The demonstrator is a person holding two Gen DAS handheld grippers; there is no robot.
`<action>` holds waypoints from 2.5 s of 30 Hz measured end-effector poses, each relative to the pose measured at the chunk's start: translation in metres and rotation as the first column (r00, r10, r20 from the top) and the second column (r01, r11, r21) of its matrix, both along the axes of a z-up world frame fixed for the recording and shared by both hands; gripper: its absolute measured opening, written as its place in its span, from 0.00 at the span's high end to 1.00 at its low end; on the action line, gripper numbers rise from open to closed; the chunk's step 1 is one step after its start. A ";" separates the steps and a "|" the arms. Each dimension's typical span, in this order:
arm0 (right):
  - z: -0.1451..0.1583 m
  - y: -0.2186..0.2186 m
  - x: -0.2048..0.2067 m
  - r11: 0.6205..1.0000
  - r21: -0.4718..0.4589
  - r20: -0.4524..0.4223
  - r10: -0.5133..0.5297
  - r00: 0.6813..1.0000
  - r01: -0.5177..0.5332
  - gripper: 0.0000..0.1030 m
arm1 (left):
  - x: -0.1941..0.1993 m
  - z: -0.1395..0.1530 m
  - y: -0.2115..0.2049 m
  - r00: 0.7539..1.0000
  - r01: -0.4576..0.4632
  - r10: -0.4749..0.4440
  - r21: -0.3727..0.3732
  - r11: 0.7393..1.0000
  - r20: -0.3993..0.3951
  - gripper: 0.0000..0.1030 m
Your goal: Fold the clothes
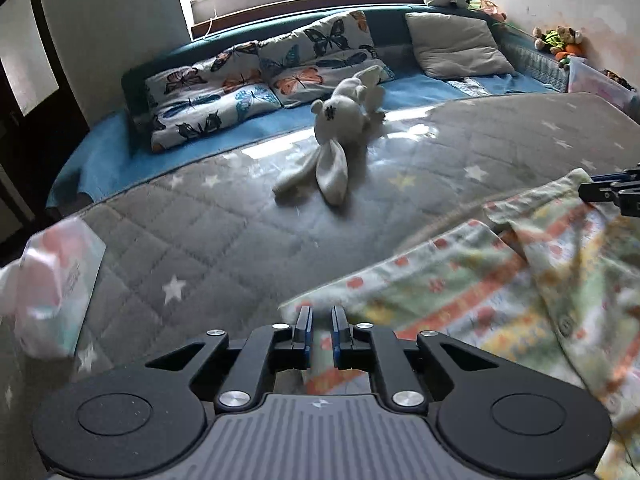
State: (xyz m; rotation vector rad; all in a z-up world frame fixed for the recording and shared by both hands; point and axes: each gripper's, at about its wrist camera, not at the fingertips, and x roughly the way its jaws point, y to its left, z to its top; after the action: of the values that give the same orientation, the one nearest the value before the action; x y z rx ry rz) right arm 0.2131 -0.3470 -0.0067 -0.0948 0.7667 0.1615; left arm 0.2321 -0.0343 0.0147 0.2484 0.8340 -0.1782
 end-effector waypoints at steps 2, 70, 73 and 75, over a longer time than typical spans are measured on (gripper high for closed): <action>0.002 0.000 0.003 1.000 -0.006 0.003 -0.009 1.000 0.009 0.78 | 0.006 -0.001 -0.002 1.000 -0.008 0.008 0.016 1.000 0.017 0.90; 0.050 -0.005 -0.296 0.928 0.134 0.010 0.349 0.937 -0.347 0.79 | -0.217 0.021 -0.102 0.902 0.431 -0.420 -0.228 0.873 0.099 0.67; 0.049 -0.030 -0.284 0.968 0.108 0.033 0.226 0.974 -0.228 0.78 | -0.220 0.013 -0.112 0.886 0.462 -0.456 -0.235 0.855 0.083 0.67; 0.043 -0.045 -0.269 0.983 0.117 0.035 0.138 0.990 -0.141 0.78 | -0.224 0.008 -0.118 0.876 0.479 -0.477 -0.228 0.847 0.068 0.67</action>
State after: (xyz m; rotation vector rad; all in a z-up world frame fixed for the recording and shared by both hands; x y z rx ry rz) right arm -0.0561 -0.3924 0.0367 -0.0371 0.7223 0.3382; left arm 0.0076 -0.1518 0.0224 0.2268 0.7207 -0.7452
